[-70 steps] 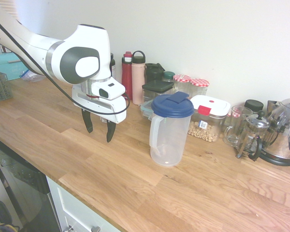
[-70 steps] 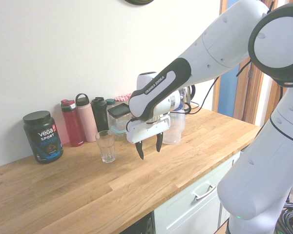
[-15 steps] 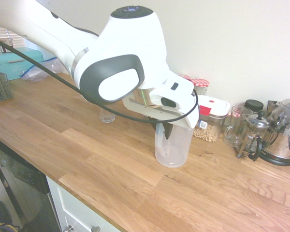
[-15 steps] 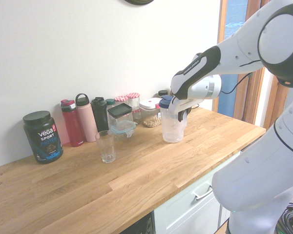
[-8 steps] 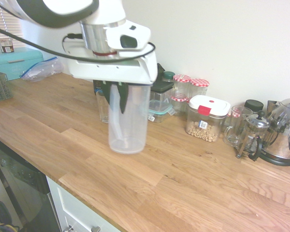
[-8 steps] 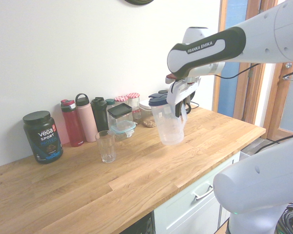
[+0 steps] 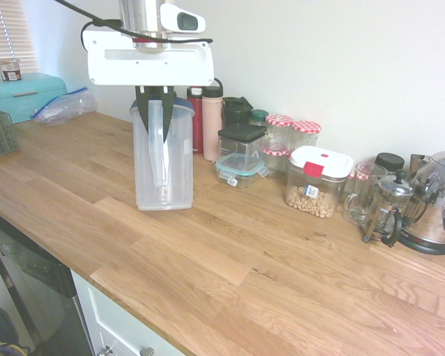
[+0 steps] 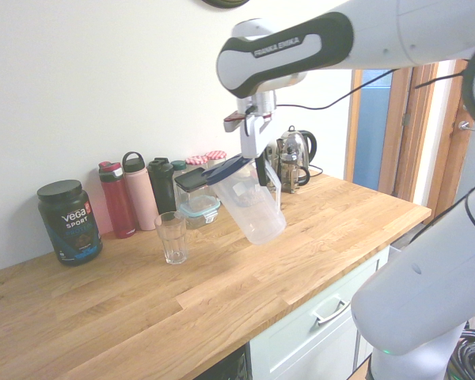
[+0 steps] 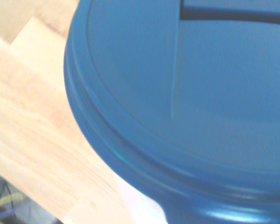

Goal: Pour me some water

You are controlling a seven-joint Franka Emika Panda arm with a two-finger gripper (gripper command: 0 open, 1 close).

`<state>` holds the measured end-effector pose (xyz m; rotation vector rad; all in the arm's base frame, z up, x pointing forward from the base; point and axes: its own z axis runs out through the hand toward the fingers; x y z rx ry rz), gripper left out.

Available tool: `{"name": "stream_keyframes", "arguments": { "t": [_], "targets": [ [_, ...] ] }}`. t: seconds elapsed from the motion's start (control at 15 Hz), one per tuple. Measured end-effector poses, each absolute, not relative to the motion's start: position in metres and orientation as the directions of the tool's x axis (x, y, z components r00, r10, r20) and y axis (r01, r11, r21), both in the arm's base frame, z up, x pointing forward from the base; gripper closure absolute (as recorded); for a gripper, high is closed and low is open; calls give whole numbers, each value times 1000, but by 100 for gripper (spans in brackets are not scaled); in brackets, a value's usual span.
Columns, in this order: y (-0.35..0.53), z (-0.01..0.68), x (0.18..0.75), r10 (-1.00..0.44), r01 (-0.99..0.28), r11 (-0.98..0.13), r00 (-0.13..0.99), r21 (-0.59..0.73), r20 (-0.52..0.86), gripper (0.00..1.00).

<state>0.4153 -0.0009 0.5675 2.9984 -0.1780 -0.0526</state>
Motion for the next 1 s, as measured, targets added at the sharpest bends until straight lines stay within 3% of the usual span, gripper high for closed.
{"name": "stream_keyframes", "arguments": {
  "t": [0.4,1.0],
  "targets": [
    [80,561,451,2,26,-944,997,328,-76,100],
    [115,545,511,7,109,-842,981,529,-192,100]
  ]
}}
